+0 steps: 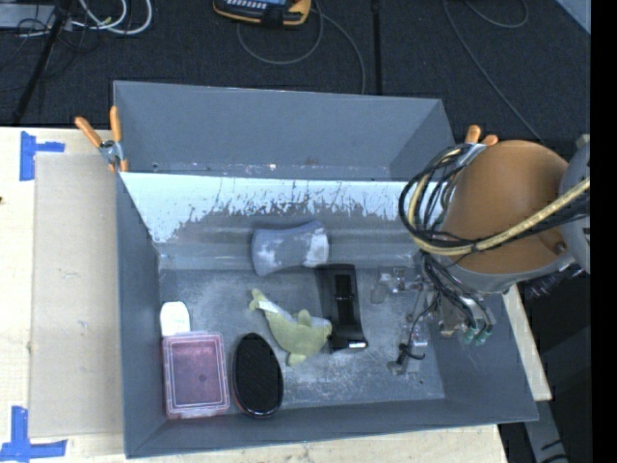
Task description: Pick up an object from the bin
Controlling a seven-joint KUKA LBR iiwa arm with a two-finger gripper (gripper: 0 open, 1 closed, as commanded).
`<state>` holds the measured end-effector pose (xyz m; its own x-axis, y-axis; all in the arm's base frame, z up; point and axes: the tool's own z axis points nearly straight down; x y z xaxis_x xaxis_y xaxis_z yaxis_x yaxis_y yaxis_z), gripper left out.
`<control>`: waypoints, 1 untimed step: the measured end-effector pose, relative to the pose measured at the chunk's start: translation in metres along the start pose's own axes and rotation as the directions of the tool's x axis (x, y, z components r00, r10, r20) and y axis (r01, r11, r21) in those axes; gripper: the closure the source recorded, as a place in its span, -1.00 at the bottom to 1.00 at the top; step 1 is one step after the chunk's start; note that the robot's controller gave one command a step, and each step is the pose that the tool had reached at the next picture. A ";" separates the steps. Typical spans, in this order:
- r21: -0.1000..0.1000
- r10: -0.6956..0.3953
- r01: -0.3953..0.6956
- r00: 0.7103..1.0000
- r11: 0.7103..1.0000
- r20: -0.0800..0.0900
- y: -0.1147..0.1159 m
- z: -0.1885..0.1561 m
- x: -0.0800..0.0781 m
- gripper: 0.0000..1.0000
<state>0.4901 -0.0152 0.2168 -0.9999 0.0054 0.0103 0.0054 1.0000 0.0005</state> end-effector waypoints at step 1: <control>0.000 0.000 0.000 1.000 1.000 0.004 0.000 -0.002 -0.001 -1.00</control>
Offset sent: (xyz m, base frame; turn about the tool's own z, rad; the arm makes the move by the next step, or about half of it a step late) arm 0.0352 0.0004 0.0702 -0.1150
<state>0.4907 -0.0152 0.2189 -1.0000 0.0053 0.0063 0.0053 1.0000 0.0005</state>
